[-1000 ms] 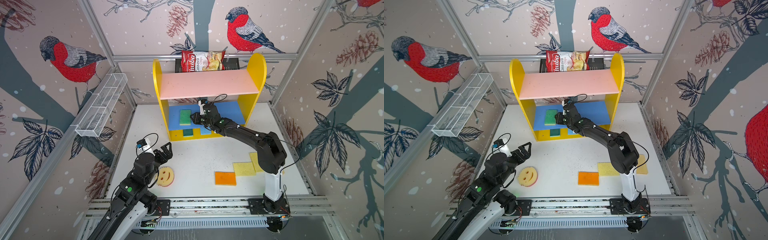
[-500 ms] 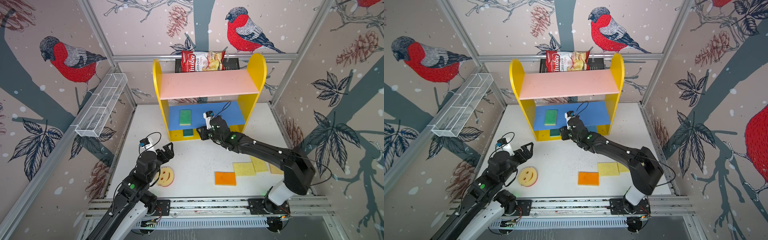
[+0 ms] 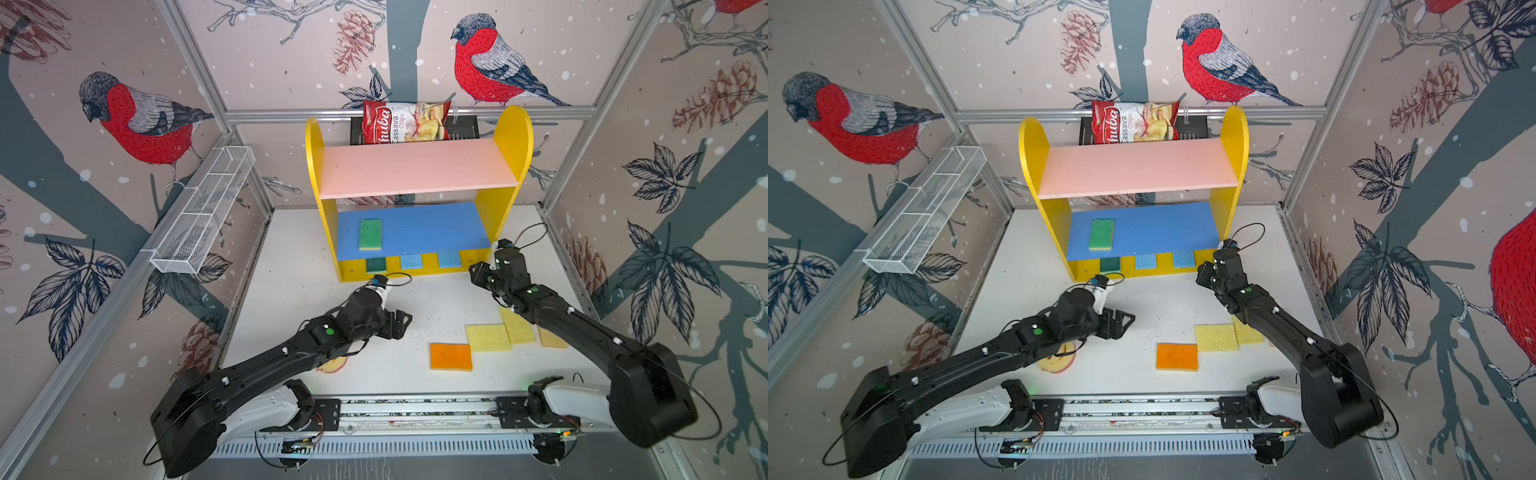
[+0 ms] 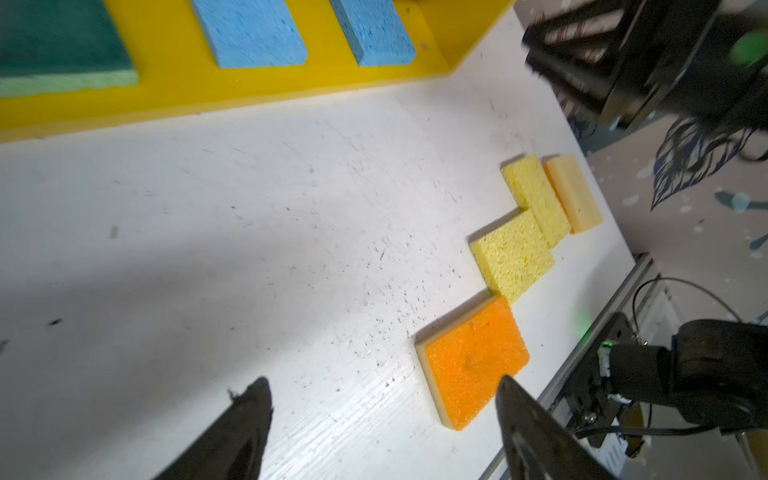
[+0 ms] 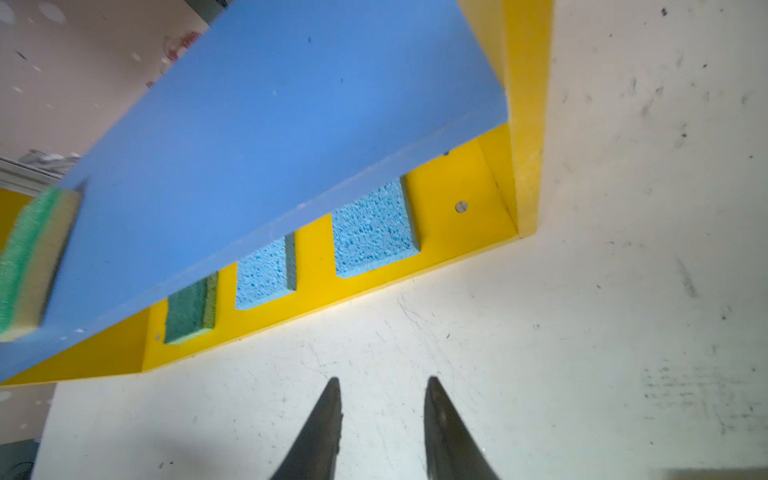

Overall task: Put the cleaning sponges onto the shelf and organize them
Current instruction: 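Release the green sponge and draw both grippers back toward the orange sponge, then lower both grippers onto the orange sponge and grasp it with the right gripper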

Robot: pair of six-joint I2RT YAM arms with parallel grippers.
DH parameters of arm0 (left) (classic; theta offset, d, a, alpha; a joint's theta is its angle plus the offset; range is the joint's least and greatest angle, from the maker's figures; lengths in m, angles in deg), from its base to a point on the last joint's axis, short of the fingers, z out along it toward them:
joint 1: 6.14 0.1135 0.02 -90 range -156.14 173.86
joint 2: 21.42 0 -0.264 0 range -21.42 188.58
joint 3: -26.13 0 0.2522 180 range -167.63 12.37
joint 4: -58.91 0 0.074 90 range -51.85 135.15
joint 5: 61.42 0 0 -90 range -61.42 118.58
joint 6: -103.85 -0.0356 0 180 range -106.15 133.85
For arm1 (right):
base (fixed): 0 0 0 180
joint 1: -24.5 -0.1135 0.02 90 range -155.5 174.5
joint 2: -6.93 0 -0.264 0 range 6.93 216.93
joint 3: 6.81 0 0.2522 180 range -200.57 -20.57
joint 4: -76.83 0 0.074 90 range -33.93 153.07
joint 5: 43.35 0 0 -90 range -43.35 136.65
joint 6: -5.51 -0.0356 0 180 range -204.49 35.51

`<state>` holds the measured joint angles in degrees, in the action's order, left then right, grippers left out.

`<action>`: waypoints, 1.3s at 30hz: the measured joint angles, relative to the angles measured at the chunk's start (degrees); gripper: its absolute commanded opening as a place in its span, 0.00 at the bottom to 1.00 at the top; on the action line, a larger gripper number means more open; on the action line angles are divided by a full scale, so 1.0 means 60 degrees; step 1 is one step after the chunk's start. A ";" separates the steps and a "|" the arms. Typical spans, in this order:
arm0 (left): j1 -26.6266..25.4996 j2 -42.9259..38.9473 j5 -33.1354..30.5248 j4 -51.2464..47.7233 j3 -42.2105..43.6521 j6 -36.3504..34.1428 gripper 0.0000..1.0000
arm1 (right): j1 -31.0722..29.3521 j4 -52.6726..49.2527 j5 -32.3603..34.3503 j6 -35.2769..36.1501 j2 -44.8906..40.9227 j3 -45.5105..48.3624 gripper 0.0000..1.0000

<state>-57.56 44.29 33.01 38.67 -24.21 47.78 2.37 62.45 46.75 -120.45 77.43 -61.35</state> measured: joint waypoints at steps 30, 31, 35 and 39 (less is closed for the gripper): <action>-0.2364 0.6160 0.0197 -0.1821 -0.4025 -0.1406 0.74 | 0.0273 0.0321 -0.0732 -0.0051 0.0619 -0.0197 0.42; -0.2375 0.6171 0.0168 -0.1851 -0.4025 -0.1402 0.73 | 0.0273 0.0321 -0.0765 -0.0051 0.0630 -0.0204 0.42; -0.2390 0.6175 -0.0022 -0.1891 -0.4018 -0.1388 0.56 | 0.0273 0.0324 -0.0798 -0.0051 0.0652 -0.0255 0.43; -0.2390 0.6160 -0.0204 -0.1898 -0.3996 -0.1330 0.38 | 0.0277 0.0339 -0.0823 -0.0051 0.0692 -0.0310 0.43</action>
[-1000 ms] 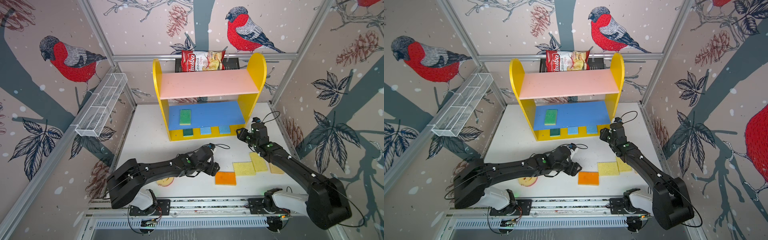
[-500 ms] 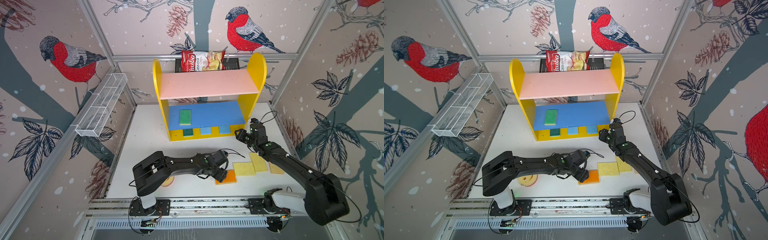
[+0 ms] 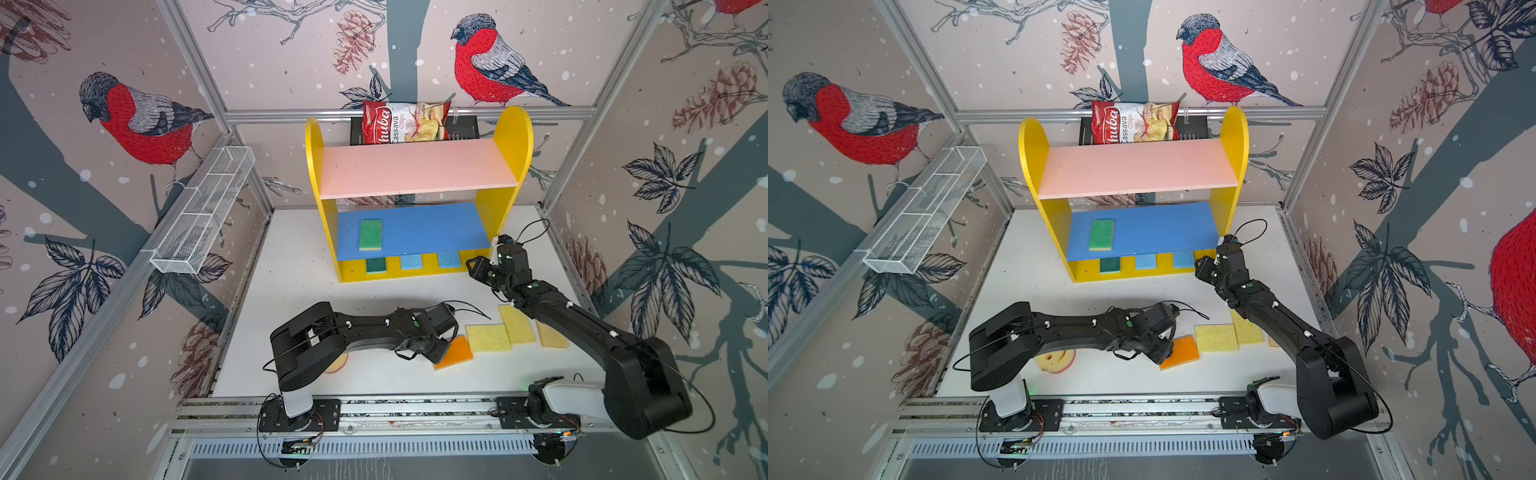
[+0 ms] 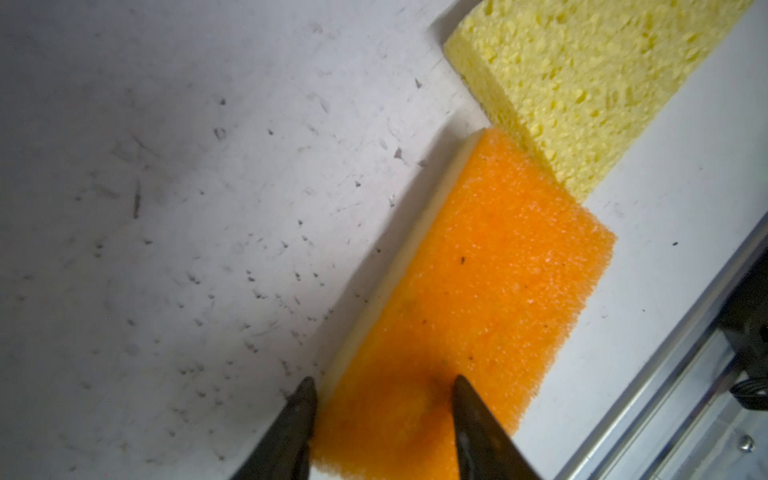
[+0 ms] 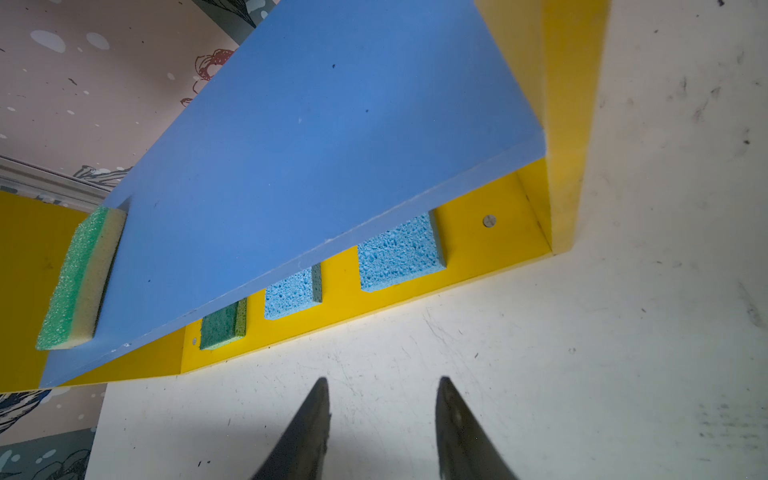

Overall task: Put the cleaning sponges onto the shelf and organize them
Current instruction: 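Lower both grippers onto the orange sponge and grasp it with the right gripper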

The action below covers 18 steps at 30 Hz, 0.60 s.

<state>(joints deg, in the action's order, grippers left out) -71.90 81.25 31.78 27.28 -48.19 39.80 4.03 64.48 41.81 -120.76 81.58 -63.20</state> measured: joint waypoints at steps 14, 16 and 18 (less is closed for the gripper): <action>0.1279 -0.1698 -0.1206 -0.0131 0.1526 0.1147 0.13 | -0.0011 0.0007 -0.0080 -0.0004 -0.0182 0.0055 0.44; 0.1457 -0.2157 -0.1377 -0.0131 0.1763 0.1264 0.12 | -0.0040 0.0007 -0.0080 -0.0004 -0.0244 0.0127 0.44; 0.1577 -0.2594 -0.1719 -0.0146 0.1920 0.1504 0.12 | -0.0131 0.0015 -0.0076 -0.0007 -0.0266 0.0182 0.44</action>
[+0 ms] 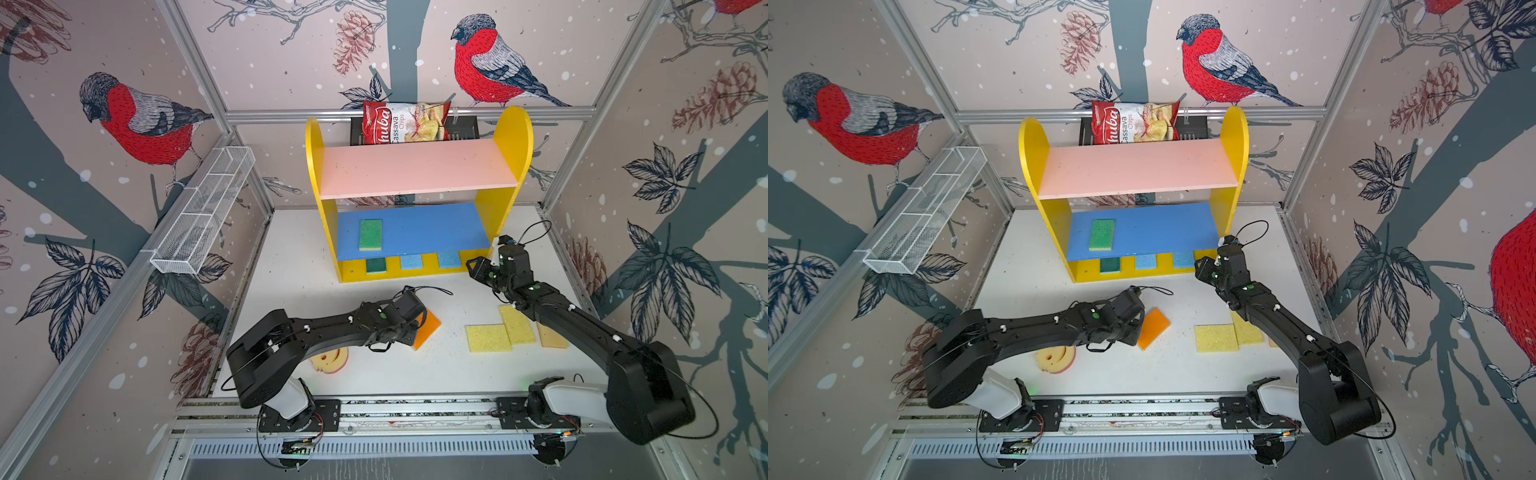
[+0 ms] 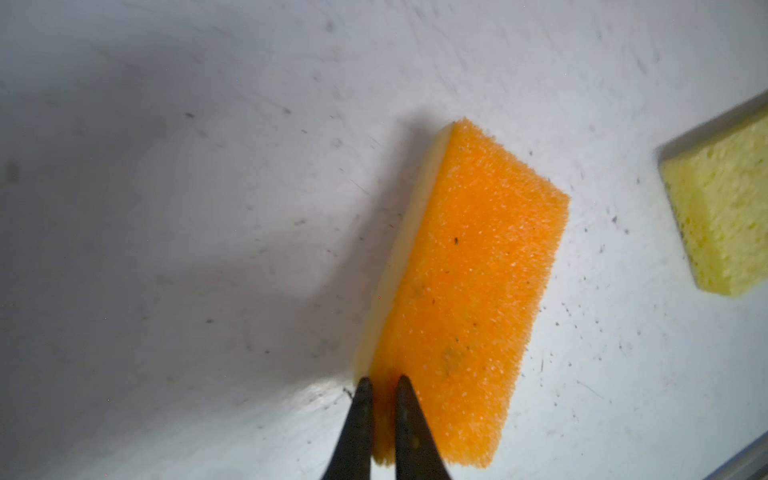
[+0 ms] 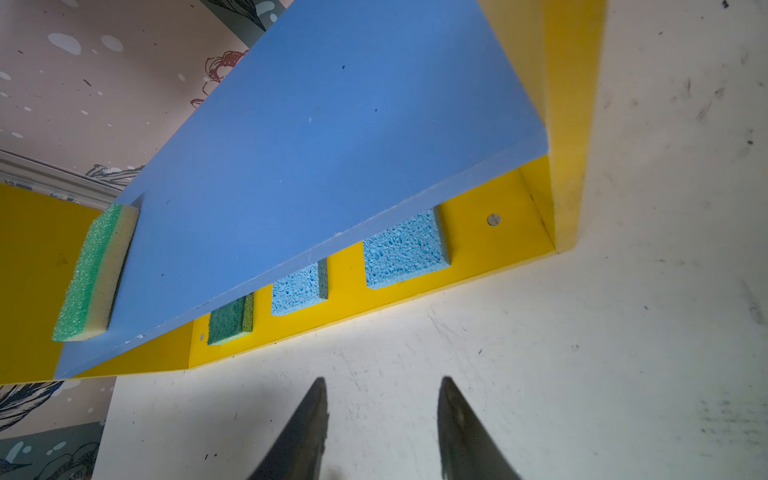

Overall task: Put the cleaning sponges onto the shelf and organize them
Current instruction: 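Lower both grippers onto the orange sponge and grasp it with the right gripper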

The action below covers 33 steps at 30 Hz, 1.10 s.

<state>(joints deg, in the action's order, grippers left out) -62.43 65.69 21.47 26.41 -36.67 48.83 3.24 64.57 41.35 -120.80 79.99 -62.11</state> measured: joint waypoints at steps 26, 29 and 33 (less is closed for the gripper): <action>0.1177 -0.1931 -0.0229 0.0619 0.2178 0.2455 0.42 | -0.3854 0.1235 -0.1679 0.0007 0.3056 -0.0255 0.68; 0.1177 -0.2033 0.0033 0.0896 0.2208 0.2444 0.50 | -0.3985 0.1242 -0.1821 0.0004 0.3621 -0.0539 0.62; 0.1177 -0.2164 0.0178 0.1082 0.2240 0.2419 0.55 | -0.4098 0.1239 -0.2018 -0.0011 0.4171 -0.0845 0.43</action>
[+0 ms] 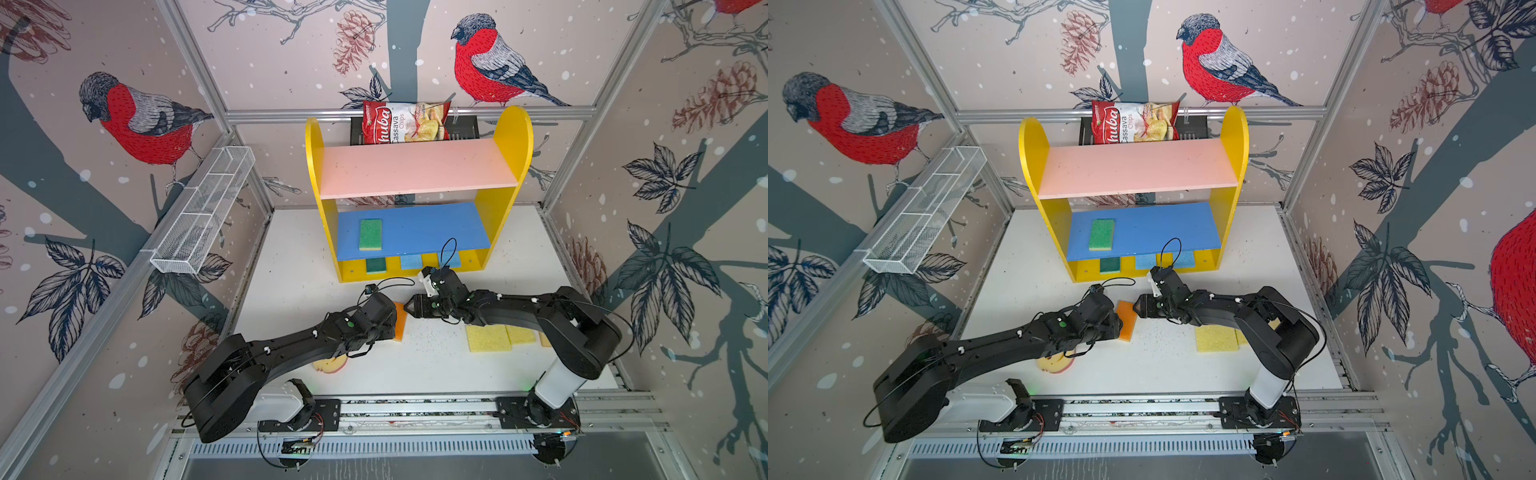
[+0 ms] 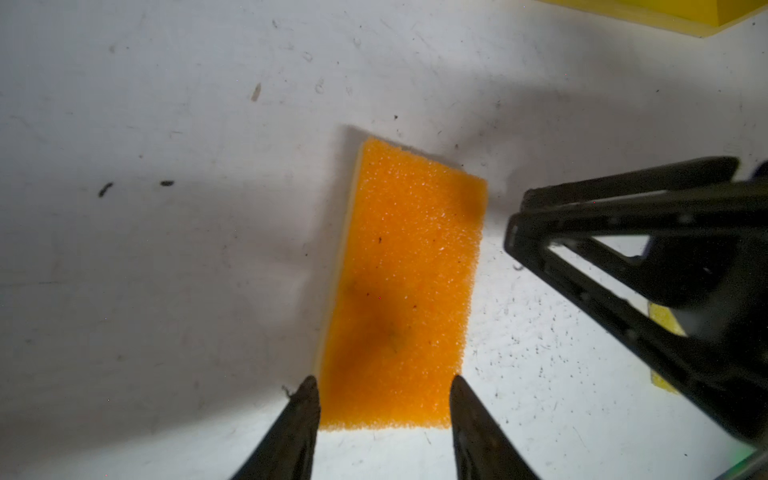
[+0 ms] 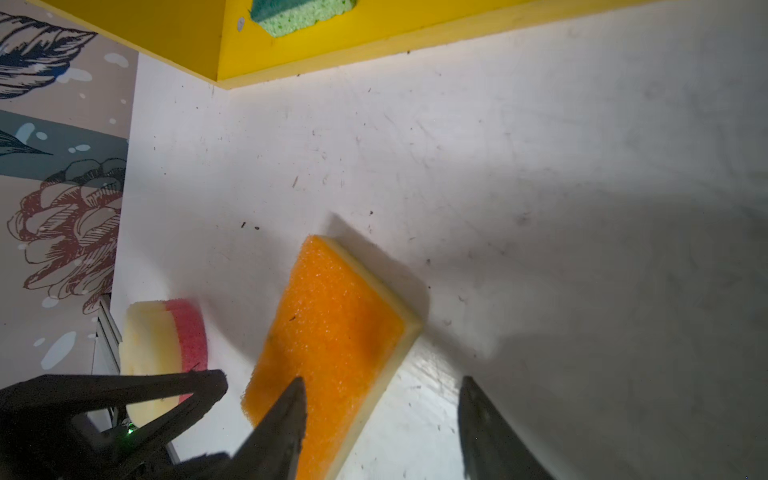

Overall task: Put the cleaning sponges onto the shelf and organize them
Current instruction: 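Lower both grippers onto the orange sponge and grasp it with the right gripper, then lift the orange sponge upright with the right gripper while left gripper steadies it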

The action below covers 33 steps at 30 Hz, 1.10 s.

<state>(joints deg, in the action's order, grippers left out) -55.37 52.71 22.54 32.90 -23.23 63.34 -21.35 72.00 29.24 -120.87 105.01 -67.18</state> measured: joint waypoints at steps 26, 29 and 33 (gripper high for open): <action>0.1891 -0.2335 0.1388 0.1457 0.2208 0.0419 0.91 | -0.0488 0.0095 -0.0211 0.0576 0.0401 -0.1144 0.00; 0.2047 -0.3002 0.1698 0.1934 0.2827 0.0590 0.94 | -0.0339 0.0379 -0.0718 0.0648 0.0168 -0.1144 0.00; 0.2113 -0.3996 0.1993 0.2634 0.3246 0.0849 0.94 | -0.0251 0.0834 -0.1625 0.0645 0.0124 -0.1162 0.00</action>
<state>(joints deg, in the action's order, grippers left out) -42.69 28.73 34.49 48.70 -3.75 68.44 -22.86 77.00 19.49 -117.00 105.76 -74.15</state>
